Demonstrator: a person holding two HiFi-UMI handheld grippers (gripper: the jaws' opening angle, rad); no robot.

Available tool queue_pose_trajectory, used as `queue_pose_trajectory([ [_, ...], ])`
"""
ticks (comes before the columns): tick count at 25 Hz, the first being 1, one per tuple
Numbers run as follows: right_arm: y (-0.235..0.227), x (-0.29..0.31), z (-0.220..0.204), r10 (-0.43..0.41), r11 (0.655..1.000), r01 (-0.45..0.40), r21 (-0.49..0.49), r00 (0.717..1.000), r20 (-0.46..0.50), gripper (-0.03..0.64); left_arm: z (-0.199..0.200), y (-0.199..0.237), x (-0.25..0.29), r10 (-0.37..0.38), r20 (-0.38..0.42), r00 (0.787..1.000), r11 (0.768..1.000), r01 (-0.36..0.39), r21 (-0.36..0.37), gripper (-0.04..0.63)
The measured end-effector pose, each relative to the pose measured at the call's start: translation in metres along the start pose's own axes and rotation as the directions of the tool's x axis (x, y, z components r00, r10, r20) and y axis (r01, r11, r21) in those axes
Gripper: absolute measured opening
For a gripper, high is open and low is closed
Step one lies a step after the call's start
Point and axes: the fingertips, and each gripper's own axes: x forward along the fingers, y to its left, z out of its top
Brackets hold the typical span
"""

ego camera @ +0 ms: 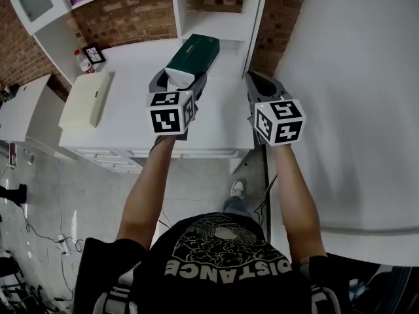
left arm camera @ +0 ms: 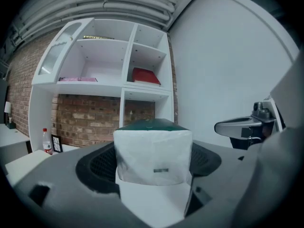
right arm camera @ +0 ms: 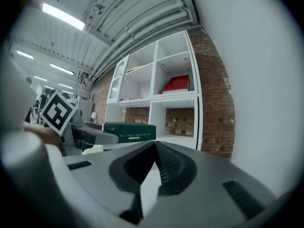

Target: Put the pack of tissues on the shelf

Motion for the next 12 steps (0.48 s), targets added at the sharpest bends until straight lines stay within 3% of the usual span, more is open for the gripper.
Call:
queue_pose_trajectory([
  [12,-0.094,0.099,0.003,0.148,0.989,-0.148,0.011,0.989,0.016,0.005,0.024,0.005,0.119,0.121,-0.021,0.992,0.992,-0.121,0.025,0.423],
])
